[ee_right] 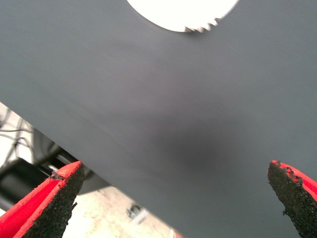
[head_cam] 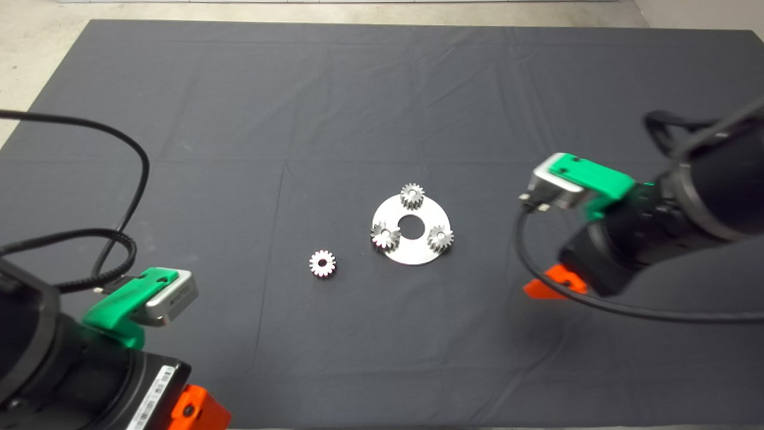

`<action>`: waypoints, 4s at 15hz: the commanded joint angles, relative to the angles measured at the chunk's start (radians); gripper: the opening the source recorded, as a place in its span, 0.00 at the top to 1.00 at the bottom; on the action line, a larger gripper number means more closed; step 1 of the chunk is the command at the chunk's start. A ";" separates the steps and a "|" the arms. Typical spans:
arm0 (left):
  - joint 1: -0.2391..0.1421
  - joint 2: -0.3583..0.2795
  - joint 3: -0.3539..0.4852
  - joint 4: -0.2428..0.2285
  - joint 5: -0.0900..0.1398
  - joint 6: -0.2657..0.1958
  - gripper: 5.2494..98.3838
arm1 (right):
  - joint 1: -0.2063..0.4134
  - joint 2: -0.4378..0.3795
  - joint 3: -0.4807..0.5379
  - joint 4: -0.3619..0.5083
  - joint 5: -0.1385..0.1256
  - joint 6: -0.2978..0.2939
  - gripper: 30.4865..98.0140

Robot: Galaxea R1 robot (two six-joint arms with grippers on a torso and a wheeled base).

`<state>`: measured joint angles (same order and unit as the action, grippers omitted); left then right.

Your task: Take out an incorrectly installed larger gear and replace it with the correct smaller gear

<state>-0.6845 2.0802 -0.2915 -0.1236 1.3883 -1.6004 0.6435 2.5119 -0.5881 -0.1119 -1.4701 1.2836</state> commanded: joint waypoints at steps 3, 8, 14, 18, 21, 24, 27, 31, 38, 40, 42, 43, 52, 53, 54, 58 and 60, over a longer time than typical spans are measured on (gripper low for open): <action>-0.007 -0.001 0.016 -0.001 0.006 -0.003 0.01 | -0.181 0.141 -0.108 -0.297 0.010 -0.007 0.00; -0.007 -0.001 0.016 -0.001 0.006 -0.004 0.01 | -0.208 0.158 -0.123 -0.375 0.014 -0.067 0.00; -0.002 0.001 0.016 0.001 0.009 -0.004 0.01 | -0.247 0.184 -0.184 -0.500 0.012 -0.118 0.00; 0.003 0.002 0.016 0.001 0.035 -0.007 0.01 | -0.298 0.241 -0.292 -0.529 0.014 -0.185 0.00; 0.006 0.001 0.016 0.000 0.045 -0.029 0.01 | -0.307 0.272 -0.318 -0.589 0.014 -0.188 0.00; 0.006 0.001 0.016 0.001 0.044 -0.029 0.01 | -0.309 0.295 -0.340 -0.594 0.014 -0.201 0.00; 0.006 0.001 0.016 0.000 0.044 -0.029 0.01 | -0.331 0.296 -0.361 -0.623 0.016 -0.216 0.00; 0.006 -0.001 0.016 -0.001 0.044 -0.029 0.01 | -0.357 0.316 -0.392 -0.638 0.016 -0.217 0.00; 0.013 -0.001 0.016 0.001 0.044 -0.029 0.01 | -0.388 0.327 -0.432 -0.681 0.016 -0.217 0.00; 0.013 -0.001 0.016 0.001 0.044 -0.029 0.01 | -0.397 0.327 -0.433 -0.687 0.016 -0.216 0.00; 0.013 0.000 0.016 0.000 0.044 -0.029 0.01 | -0.411 0.333 -0.437 -0.689 0.016 -0.216 0.00; 0.013 0.000 0.016 0.000 0.044 -0.029 0.01 | -0.413 0.334 -0.449 -0.689 0.016 -0.216 0.00; 0.013 -0.001 0.016 0.001 0.044 -0.030 0.01 | -0.459 0.361 -0.498 -0.761 0.033 -0.250 0.00; 0.013 -0.002 0.016 0.000 0.044 -0.030 0.01 | -0.459 0.362 -0.498 -0.761 0.035 -0.253 0.00; 0.014 -0.002 0.016 0.000 0.044 -0.030 0.01 | -0.459 0.362 -0.498 -0.762 0.037 -0.254 0.01; 0.014 -0.003 0.016 0.001 0.044 -0.030 0.01 | -0.457 0.359 -0.499 -0.764 0.037 -0.254 0.10; 0.014 -0.004 0.016 -0.001 0.044 -0.030 0.01 | -0.458 0.358 -0.499 -0.764 0.037 -0.254 0.12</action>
<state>-0.6677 2.0802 -0.2915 -0.1240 1.4291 -1.6232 0.1640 2.8672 -1.0881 -0.8481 -1.4364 1.0331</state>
